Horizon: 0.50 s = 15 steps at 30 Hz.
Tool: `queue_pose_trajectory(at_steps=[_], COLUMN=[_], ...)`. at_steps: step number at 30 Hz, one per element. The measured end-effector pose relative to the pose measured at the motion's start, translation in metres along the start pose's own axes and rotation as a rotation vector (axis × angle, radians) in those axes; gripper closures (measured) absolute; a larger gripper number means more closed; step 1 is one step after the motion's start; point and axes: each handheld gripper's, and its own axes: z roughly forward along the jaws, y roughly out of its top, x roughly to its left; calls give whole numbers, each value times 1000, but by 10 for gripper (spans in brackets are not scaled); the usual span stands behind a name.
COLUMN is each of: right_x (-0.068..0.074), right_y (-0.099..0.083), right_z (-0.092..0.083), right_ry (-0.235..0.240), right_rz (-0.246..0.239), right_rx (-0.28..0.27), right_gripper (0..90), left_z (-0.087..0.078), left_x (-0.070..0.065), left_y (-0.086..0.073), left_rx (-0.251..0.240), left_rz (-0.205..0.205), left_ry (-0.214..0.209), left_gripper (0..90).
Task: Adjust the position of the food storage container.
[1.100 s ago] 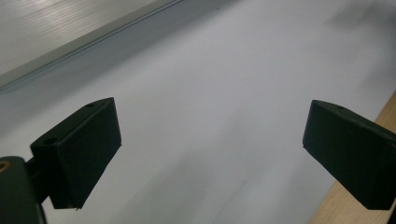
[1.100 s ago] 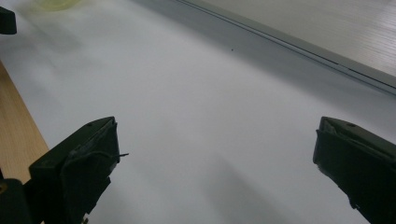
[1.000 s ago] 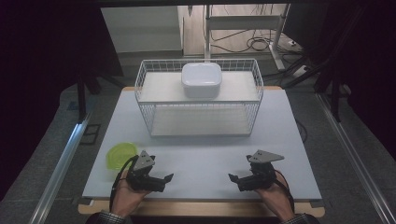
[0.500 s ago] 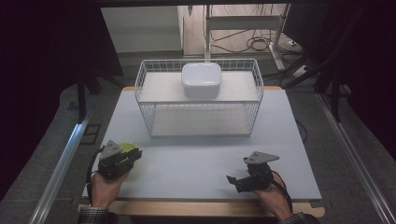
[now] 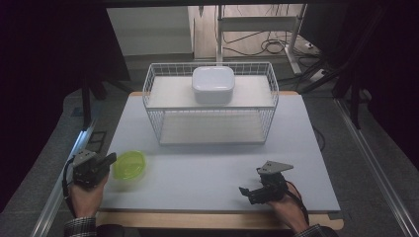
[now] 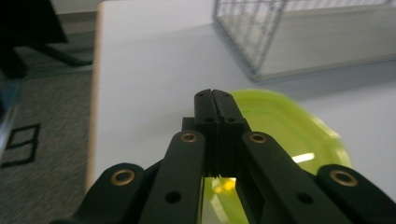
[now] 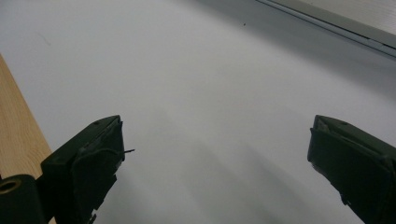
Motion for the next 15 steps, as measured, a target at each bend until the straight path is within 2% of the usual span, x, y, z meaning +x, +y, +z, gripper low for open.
queue_pose_trajectory(at_steps=[2, 5, 9, 15], right_x=[0, 1, 1, 1], right_y=[0, 0, 0, -1], right_z=[0, 1, 1, 2], right_ry=[-4, -4, -9, -15], right_rz=[-2, -3, -9, -11], right_rx=[4, 6, 14, 24], right_gripper=[41, 43, 45, 47], left_z=[2, 5, 10, 18], left_x=[6, 14, 18, 12], left_y=[-4, -9, -13, -13], left_rx=[18, 47, 78, 103], left_rz=[-4, -19, -36, -31], left_ry=[38, 72, 75, 62], left_gripper=[898, 898, 898, 898])
